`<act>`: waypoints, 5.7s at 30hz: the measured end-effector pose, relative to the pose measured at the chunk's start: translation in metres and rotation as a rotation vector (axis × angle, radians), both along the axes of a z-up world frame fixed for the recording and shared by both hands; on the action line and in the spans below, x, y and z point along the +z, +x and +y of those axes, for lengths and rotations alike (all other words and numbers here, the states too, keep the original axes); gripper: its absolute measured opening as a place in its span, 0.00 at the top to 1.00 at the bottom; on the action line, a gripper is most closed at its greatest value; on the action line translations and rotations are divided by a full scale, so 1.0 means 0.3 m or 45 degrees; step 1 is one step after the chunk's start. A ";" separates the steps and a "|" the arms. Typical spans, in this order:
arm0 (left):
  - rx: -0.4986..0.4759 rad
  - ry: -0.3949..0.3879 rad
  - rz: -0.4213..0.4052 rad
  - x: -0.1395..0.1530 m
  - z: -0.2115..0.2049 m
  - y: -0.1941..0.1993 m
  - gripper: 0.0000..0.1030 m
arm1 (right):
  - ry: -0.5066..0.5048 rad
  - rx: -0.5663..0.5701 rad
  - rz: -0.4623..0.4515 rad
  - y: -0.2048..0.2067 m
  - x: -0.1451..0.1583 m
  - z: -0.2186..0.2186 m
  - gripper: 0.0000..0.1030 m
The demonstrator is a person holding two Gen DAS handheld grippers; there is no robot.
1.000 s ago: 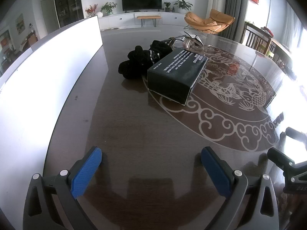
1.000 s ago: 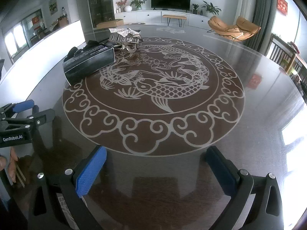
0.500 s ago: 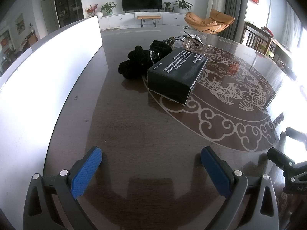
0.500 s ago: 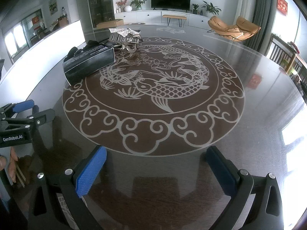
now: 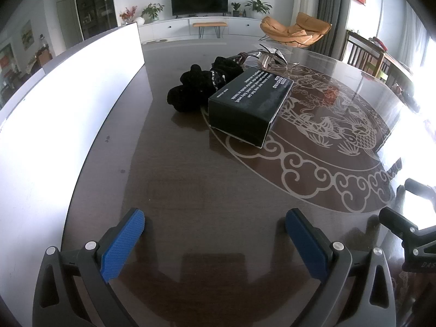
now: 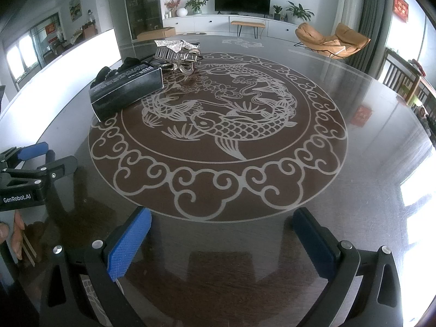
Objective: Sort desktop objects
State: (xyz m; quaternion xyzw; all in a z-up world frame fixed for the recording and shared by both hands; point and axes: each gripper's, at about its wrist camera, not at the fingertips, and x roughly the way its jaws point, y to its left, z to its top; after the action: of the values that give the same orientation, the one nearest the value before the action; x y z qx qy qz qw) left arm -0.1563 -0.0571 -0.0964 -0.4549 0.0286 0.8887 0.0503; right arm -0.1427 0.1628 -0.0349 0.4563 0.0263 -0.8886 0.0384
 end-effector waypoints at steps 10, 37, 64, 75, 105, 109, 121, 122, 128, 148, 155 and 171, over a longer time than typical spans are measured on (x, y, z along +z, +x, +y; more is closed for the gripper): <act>0.000 -0.001 -0.001 -0.001 -0.001 0.001 0.00 | 0.000 0.000 0.000 0.000 0.000 0.000 0.00; -0.286 -0.086 -0.122 0.029 0.197 -0.394 0.04 | -0.001 0.001 -0.001 0.001 0.001 0.000 0.00; 0.064 0.049 0.099 0.008 -0.226 0.212 0.44 | -0.343 0.280 -0.010 -0.472 0.111 -0.458 0.00; 0.062 0.060 0.108 -0.005 -0.222 0.217 0.44 | -0.230 0.073 -0.094 -0.791 0.062 -0.504 0.40; 0.031 0.005 0.001 -0.042 -0.175 0.162 0.00 | -0.138 0.175 -0.010 0.043 0.044 0.166 0.08; 0.035 0.003 0.005 -0.047 -0.172 0.162 0.00 | -0.064 0.154 0.000 0.040 0.025 0.124 0.04; 0.038 0.003 0.009 -0.046 -0.173 0.165 0.00 | -0.003 0.135 0.000 0.039 0.012 0.105 0.00; 0.039 0.004 0.009 -0.046 -0.173 0.165 0.00 | -0.003 0.135 0.000 0.039 0.012 0.105 0.00; 0.020 0.001 -0.017 -0.045 -0.176 0.163 0.00 | -0.079 0.110 -0.101 0.013 0.034 0.115 0.00; 0.014 0.095 0.142 0.075 -0.222 0.294 0.44 | -0.142 0.106 0.116 0.119 0.191 0.110 0.60; 0.050 0.043 0.227 0.195 -0.236 0.346 0.44 | -0.153 0.223 0.151 0.140 0.250 0.011 0.60; 0.118 -0.018 0.361 0.389 -0.335 0.402 0.44 | -0.162 0.408 0.178 0.141 0.310 -0.200 0.60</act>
State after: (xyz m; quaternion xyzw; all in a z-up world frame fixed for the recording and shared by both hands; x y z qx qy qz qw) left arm -0.0358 -0.1575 0.0203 -0.3260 0.0205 0.9452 0.0013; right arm -0.1004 0.1027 0.0580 0.3799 0.0450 -0.9006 0.2063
